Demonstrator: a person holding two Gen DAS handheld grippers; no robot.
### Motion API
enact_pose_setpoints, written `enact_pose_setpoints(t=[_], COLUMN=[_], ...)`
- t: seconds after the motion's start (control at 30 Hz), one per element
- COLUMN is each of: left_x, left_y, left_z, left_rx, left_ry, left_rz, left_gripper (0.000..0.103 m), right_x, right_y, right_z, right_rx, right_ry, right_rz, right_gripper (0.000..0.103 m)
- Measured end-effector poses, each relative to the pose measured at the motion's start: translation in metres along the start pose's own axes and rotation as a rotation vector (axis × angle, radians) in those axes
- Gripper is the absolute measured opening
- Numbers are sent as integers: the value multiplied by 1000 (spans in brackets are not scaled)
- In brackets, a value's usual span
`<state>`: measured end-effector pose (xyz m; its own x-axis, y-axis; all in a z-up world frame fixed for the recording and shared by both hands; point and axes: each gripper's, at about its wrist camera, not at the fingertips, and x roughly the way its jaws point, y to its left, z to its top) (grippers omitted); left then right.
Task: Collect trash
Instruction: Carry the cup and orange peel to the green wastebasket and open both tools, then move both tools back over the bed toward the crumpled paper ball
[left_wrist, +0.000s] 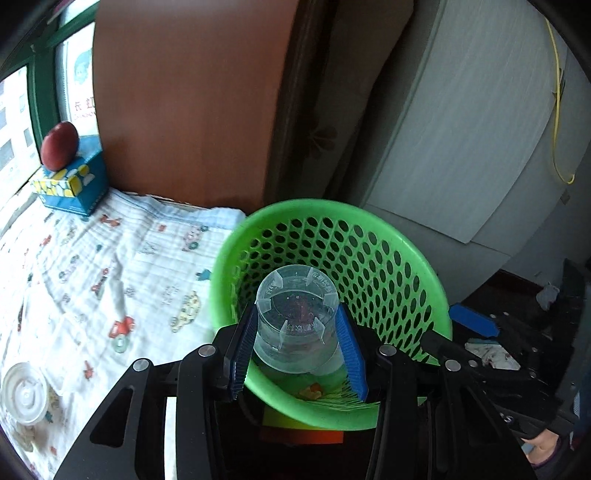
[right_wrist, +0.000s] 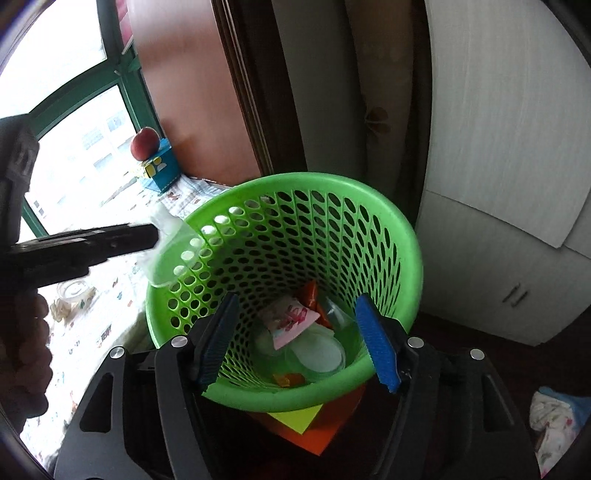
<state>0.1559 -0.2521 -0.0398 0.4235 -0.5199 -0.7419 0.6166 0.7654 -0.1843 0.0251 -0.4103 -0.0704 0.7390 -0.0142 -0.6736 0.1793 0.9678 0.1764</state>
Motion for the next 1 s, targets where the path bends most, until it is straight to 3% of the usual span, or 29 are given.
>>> enact_pose_setpoints(t=[0.13,0.23,0.37,0.43,0.67,1.0], left_x=[9,10,3,-3,-36,-80], left_y=[-4,-5,-2,0,20,74], left_z=[-1,-2,-5,-8,-16,-48], left_rx=[-11,-12,-20,-16,-14,-61], left_ry=[25,21,12,3,-46,-93], left_rz=[-19,-17,-17,4,87,179], left_gripper=[43,55,56,56,72,82], right_x=[-5,-6,-6,-7,-7,2], right_y=[-5,-6,-5,-1,19,73], right_z=[-2,-5,-6,-7,-5,2], right_rx=[11,16,16,11,-17,-95], right_ry=[-10,-9,-3,-5,-8,-4], right_rz=[1,2,9,16,48,122], right_gripper=[67,67,67,67,70,71])
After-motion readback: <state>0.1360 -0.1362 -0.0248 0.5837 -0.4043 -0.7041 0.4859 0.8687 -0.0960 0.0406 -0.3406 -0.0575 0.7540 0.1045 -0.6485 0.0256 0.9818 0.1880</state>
